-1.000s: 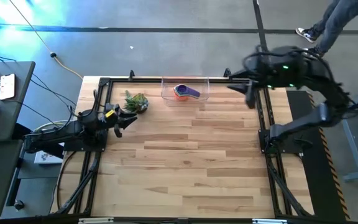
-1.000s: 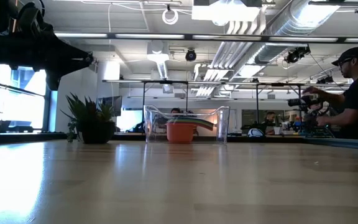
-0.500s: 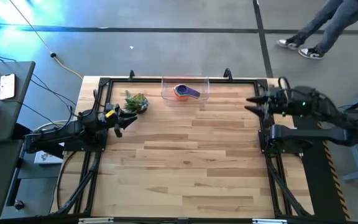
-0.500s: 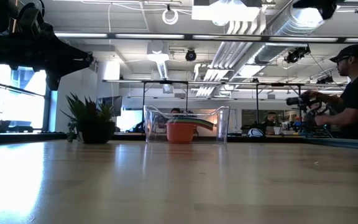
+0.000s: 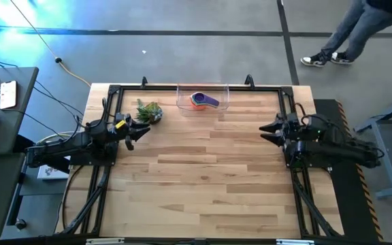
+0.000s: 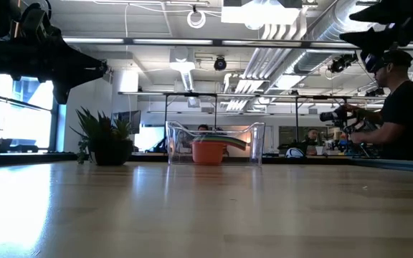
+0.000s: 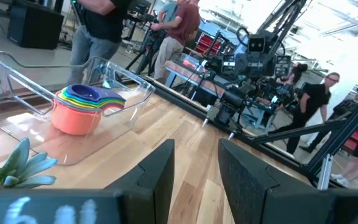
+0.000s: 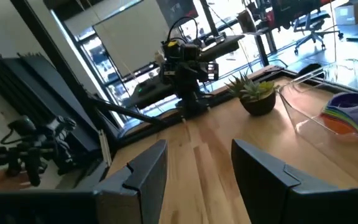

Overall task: Nest measuring cups in basket
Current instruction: Return to Home Position

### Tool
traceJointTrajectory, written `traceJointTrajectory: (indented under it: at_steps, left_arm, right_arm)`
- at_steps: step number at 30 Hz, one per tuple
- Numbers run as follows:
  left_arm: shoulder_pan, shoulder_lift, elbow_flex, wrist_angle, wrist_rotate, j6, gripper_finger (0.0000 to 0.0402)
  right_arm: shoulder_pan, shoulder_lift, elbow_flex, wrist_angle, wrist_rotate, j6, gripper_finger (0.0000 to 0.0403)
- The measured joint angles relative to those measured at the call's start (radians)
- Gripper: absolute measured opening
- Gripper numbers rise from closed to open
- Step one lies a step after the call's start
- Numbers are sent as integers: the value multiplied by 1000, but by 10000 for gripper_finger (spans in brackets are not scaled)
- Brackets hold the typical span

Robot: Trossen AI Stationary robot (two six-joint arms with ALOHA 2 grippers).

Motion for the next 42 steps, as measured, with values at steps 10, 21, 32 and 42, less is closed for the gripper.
traceJointTrajectory:
  at_steps: [10, 21, 32, 42]
  left_arm:
    - [0, 0, 1, 0, 0, 0, 113]
    - [0, 0, 1, 0, 1, 0, 113]
    - [0, 0, 1, 0, 0, 0, 113]
    - [0, 0, 1, 0, 0, 0, 113]
  right_arm:
    - [0, -44, -177, 116, -12, 50, 170]
    - [0, -37, -301, 284, -49, 68, 170]
    - [0, -33, -302, 265, 62, 50, 170]
    - [0, -33, -301, 265, 63, 50, 170]
